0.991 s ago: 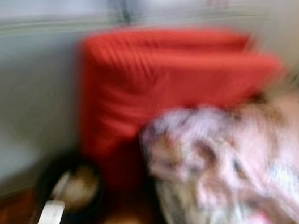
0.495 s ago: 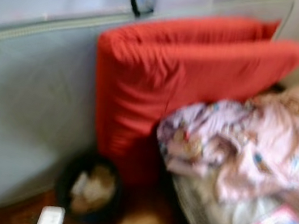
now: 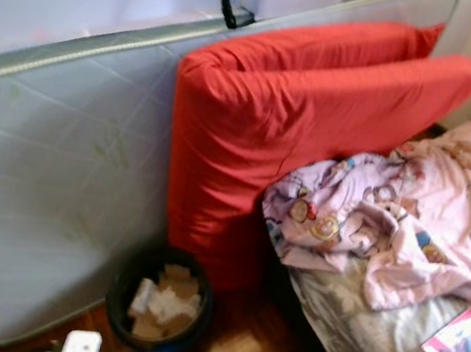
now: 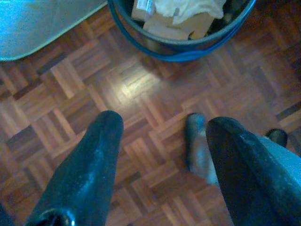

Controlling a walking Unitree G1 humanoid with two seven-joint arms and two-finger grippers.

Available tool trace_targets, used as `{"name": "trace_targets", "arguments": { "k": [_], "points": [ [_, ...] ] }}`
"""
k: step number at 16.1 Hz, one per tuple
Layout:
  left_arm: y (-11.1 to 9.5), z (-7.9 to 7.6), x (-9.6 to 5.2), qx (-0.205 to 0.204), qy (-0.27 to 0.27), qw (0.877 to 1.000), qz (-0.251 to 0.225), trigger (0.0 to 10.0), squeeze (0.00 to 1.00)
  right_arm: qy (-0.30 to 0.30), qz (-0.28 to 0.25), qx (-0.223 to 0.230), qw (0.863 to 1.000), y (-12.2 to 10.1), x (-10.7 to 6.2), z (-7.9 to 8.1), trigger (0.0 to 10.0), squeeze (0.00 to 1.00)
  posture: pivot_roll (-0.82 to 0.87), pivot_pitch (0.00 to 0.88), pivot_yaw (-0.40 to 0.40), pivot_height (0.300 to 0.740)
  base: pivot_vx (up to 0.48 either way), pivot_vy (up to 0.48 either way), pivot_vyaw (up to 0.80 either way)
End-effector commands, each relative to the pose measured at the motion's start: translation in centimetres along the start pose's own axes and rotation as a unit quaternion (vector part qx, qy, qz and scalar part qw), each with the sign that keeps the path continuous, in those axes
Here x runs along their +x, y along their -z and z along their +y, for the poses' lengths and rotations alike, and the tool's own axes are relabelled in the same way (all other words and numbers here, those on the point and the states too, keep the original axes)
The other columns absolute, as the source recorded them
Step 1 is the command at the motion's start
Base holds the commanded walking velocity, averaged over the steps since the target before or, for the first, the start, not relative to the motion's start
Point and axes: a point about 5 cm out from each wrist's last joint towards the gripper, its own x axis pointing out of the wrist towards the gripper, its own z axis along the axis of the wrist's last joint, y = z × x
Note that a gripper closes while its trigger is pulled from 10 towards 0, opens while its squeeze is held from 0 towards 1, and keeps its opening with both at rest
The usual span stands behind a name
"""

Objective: Clean up the room

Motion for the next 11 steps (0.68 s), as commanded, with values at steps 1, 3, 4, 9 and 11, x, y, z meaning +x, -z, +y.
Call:
{"name": "trace_targets", "arguments": {
  "k": [1, 3, 4, 9, 11],
  "points": [
    [0.38, 0.76, -0.17, 0.008, -0.010, 1.000, 0.009, 10.0, 0.00, -0.009, 0.000, 0.005, 1.000, -0.13, 0.08, 0.77, 10.0, 0.00, 0.00, 0.029, 0.038, 0.740, 0.000, 0.334, 0.00],
    [0.35, 0.69, -0.15, 0.007, -0.009, 1.000, 0.008, 10.0, 0.00, -0.008, 0.000, 0.004, 1.000, -0.13, 0.08, 0.69, 10.0, 0.00, 0.00, 0.026, 0.034, 0.740, 0.000, 0.332, 0.00],
    [0.35, 0.65, -0.14, 0.006, -0.009, 1.000, 0.008, 10.0, 0.00, -0.008, 0.001, 0.003, 1.000, -0.13, 0.08, 0.64, 10.0, 0.00, 0.00, 0.023, 0.034, 0.740, 0.000, 0.330, 0.00],
    [0.36, 0.56, -0.13, 0.005, -0.008, 1.000, 0.008, 10.0, 0.00, -0.009, -0.001, 0.001, 1.000, -0.34, 0.14, 0.70, 10.0, 0.00, 0.00, 0.010, 0.034, 0.740, 0.000, 0.333, 0.00],
    [0.34, 0.55, -0.13, 0.005, -0.008, 1.000, 0.008, 10.0, 0.00, -0.010, -0.002, 0.000, 1.000, -0.41, 0.15, 0.76, 10.0, 0.00, 0.00, 0.004, 0.033, 0.740, 0.000, 0.334, 0.00]
  ]
}}
